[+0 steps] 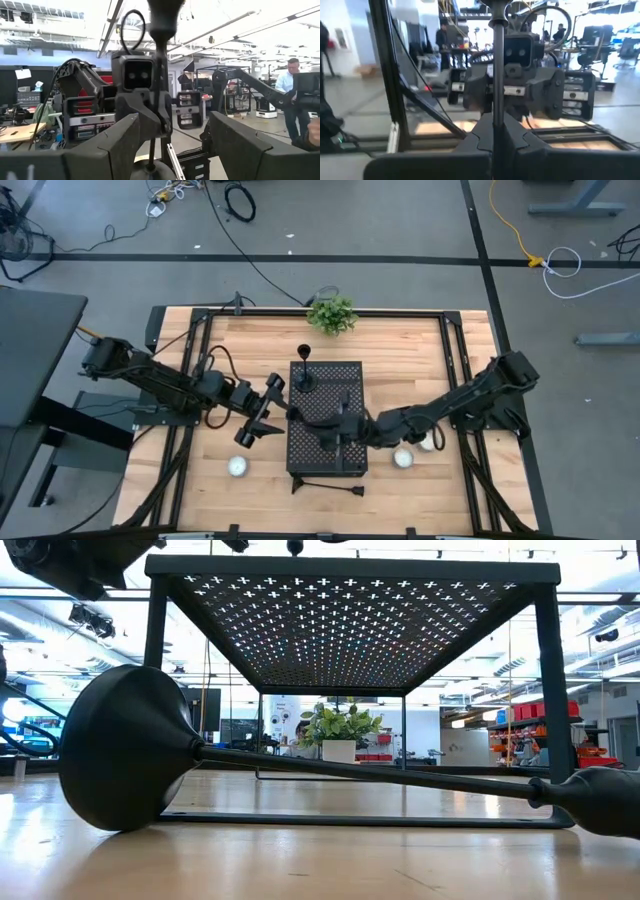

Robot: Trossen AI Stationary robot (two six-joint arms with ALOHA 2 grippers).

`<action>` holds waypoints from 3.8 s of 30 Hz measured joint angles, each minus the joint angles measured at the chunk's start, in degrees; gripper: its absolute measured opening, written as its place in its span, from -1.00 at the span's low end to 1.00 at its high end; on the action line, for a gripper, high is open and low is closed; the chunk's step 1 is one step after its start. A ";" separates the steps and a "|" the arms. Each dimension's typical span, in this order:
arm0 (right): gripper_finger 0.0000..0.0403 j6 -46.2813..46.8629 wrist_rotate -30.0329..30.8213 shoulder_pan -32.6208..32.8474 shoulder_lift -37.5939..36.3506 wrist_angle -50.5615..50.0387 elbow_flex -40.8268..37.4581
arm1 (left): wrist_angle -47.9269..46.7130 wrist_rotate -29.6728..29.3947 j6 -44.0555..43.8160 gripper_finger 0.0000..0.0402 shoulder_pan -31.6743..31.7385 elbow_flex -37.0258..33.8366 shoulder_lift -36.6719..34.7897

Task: Pick & Place candle stick holders
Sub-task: Put the top black candle holder on the shelf aligned with the other black candle holder

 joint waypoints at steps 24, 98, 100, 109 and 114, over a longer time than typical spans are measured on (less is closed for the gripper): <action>-0.99 1.62 -2.46 -1.54 1.16 0.21 0.04 | -1.06 -3.04 2.44 0.02 -1.75 9.11 6.80; -0.05 7.89 13.75 -1.10 -9.24 -33.81 -0.03 | -34.54 -16.56 3.68 -0.94 2.21 9.05 -6.58; -0.07 8.44 14.22 -1.10 -9.36 -35.02 -0.03 | -35.25 -15.83 2.36 -0.94 3.22 9.05 -6.64; -0.15 8.57 14.15 -1.10 -9.42 -36.06 -0.03 | -39.93 -14.57 -0.42 -0.94 5.11 9.08 -8.88; -0.18 8.70 14.15 -1.10 -9.49 -36.02 -0.03 | -41.93 -14.51 -0.56 -0.94 4.86 9.07 -11.01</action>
